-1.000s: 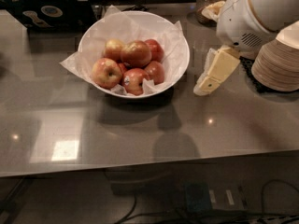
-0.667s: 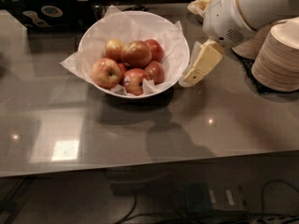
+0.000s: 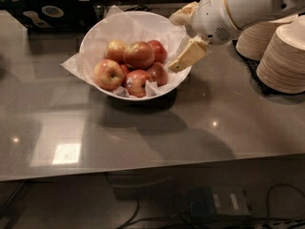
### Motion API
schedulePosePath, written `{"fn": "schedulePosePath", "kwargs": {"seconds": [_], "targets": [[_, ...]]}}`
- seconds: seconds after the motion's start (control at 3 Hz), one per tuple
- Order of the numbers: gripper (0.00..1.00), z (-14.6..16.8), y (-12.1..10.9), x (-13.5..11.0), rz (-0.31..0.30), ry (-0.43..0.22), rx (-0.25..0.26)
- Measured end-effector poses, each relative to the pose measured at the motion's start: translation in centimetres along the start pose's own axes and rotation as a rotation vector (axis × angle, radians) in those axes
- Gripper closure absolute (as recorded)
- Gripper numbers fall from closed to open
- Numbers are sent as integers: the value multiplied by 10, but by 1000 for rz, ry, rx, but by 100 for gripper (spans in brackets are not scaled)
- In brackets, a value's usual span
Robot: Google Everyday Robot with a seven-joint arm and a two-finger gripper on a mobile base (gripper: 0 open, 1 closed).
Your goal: Pick apple from white bowl
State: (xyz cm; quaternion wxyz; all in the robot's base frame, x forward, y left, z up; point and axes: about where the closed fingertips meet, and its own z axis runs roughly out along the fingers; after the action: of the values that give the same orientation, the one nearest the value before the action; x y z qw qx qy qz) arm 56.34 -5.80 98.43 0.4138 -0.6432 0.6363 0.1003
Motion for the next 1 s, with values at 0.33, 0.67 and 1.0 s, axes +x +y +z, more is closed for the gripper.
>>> {"fn": "schedulePosePath", "kwargs": {"seconds": [0.33, 0.67, 1.0], "targets": [[30, 11, -5, -4, -14, -26, -19], [28, 19, -9, -6, -29, -41, -26], [28, 28, -12, -8, -40, -58, -40]]}}
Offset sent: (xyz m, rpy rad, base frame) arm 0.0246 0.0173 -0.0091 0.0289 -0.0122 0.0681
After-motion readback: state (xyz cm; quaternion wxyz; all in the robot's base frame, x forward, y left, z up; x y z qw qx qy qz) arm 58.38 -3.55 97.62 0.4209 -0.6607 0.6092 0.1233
